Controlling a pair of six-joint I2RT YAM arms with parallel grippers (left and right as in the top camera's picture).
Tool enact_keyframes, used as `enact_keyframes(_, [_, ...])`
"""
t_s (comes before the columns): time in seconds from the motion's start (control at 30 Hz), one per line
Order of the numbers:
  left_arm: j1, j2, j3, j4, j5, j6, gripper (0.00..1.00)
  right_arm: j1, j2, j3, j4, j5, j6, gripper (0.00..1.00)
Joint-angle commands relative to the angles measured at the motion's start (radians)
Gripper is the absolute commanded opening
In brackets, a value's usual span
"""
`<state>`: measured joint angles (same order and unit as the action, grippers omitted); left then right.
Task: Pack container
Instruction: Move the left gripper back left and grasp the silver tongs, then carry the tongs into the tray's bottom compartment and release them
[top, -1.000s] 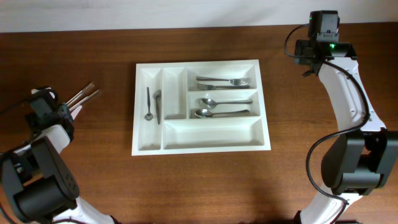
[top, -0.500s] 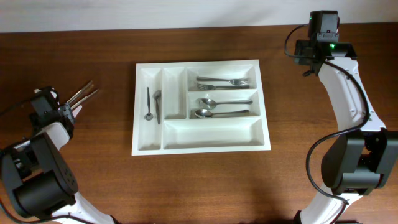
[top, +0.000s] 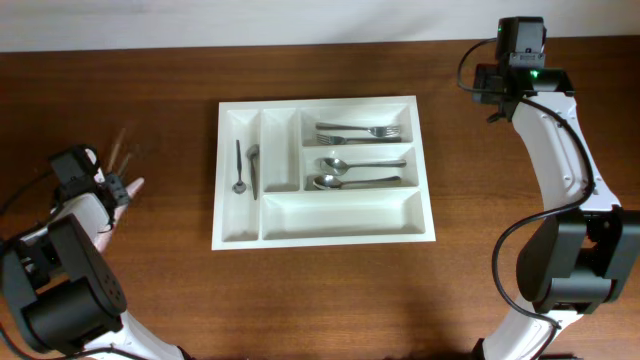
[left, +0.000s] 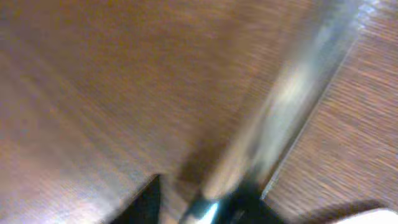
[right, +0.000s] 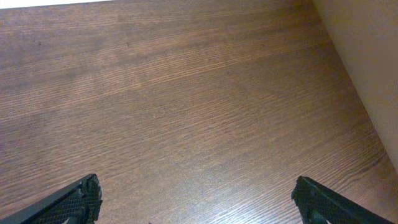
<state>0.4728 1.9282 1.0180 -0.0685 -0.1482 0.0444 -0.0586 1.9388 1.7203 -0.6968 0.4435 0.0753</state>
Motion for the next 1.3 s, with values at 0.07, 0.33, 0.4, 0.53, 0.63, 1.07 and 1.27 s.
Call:
enact_keyframes(0.07, [0.001,0.058,-0.047,-0.037,0.145,-0.036,0.02,-0.008,-0.005,0.006,0.000,0.004,0.008,0.99])
enact_keyframes(0.33, [0.002,0.058,-0.046,0.026,0.145,-0.060,0.02,-0.008,-0.005,0.006,0.000,0.004,0.008,0.99])
enact_keyframes(0.4, [0.001,0.058,-0.046,0.048,0.145,-0.060,0.02,-0.008,-0.005,0.006,0.000,0.004,0.008,0.99])
enact_keyframes(0.53, [-0.003,0.055,-0.007,0.048,0.145,-0.060,0.02,-0.008,-0.005,0.006,0.000,0.004,0.008,0.99])
enact_keyframes(0.63, [-0.013,0.036,0.049,0.010,0.145,-0.060,0.02,-0.008,-0.005,0.006,0.000,0.004,0.008,0.99])
enact_keyframes(1.07, [-0.167,-0.124,0.297,-0.214,0.146,-0.051,0.02,-0.008,-0.005,0.006,0.000,0.004,0.008,0.99])
enact_keyframes(1.27, [-0.337,-0.212,0.298,-0.236,0.315,0.079,0.02,-0.008,-0.005,0.006,0.000,0.004,0.008,0.99])
